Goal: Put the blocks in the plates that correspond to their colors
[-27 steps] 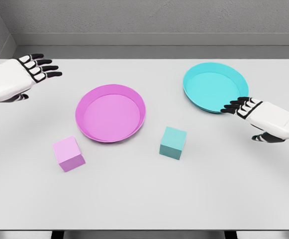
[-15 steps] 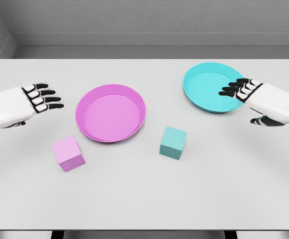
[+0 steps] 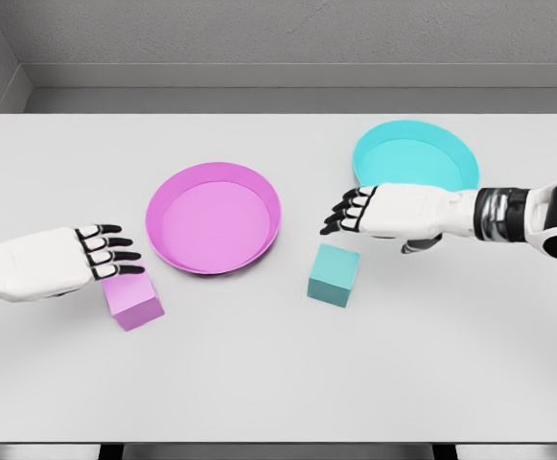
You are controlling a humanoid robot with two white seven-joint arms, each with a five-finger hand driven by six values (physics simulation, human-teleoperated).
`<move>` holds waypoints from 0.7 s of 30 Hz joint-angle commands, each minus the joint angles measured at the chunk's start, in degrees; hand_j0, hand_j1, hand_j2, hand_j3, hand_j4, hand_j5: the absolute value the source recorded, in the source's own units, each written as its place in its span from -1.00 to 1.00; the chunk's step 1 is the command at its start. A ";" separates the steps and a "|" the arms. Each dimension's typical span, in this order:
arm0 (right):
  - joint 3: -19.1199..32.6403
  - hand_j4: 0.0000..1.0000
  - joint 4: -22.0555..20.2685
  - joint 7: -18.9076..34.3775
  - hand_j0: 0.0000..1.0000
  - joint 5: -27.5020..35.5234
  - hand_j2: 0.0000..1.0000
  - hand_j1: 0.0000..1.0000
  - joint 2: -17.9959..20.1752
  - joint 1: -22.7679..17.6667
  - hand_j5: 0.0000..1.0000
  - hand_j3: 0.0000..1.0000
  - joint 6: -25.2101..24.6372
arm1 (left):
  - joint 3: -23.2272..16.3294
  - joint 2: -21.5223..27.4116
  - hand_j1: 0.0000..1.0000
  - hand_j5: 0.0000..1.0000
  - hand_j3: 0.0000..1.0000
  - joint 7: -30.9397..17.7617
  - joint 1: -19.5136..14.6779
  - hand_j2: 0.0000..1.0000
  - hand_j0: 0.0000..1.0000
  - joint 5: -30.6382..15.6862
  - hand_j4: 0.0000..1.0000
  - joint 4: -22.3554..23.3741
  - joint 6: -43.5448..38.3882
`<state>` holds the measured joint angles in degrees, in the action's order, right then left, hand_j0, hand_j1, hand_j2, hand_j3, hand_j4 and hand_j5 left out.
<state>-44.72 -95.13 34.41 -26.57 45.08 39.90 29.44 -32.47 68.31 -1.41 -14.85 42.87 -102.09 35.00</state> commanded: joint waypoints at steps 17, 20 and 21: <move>-5.55 1.00 -2.26 0.59 1.00 0.21 1.00 1.00 -2.36 0.09 1.00 1.00 0.53 | -1.19 -3.45 1.00 1.00 1.00 -5.27 -0.96 1.00 1.00 1.69 1.00 -0.39 0.00; -5.55 0.48 -2.17 0.59 0.48 0.21 0.48 0.48 -2.36 0.09 0.48 0.48 0.53 | -1.19 -3.53 1.00 1.00 1.00 -5.27 -1.76 1.00 1.00 1.61 1.00 -0.39 0.00; -5.73 0.45 -2.17 0.59 0.45 0.21 0.45 0.45 -2.27 0.09 0.45 0.45 0.62 | -1.19 -3.53 1.00 1.00 1.00 -5.27 -2.20 1.00 1.00 1.70 1.00 -0.39 0.00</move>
<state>-50.26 -97.26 35.02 -26.60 42.69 39.99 30.12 -33.68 64.75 -6.67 -17.14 44.71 -102.47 35.02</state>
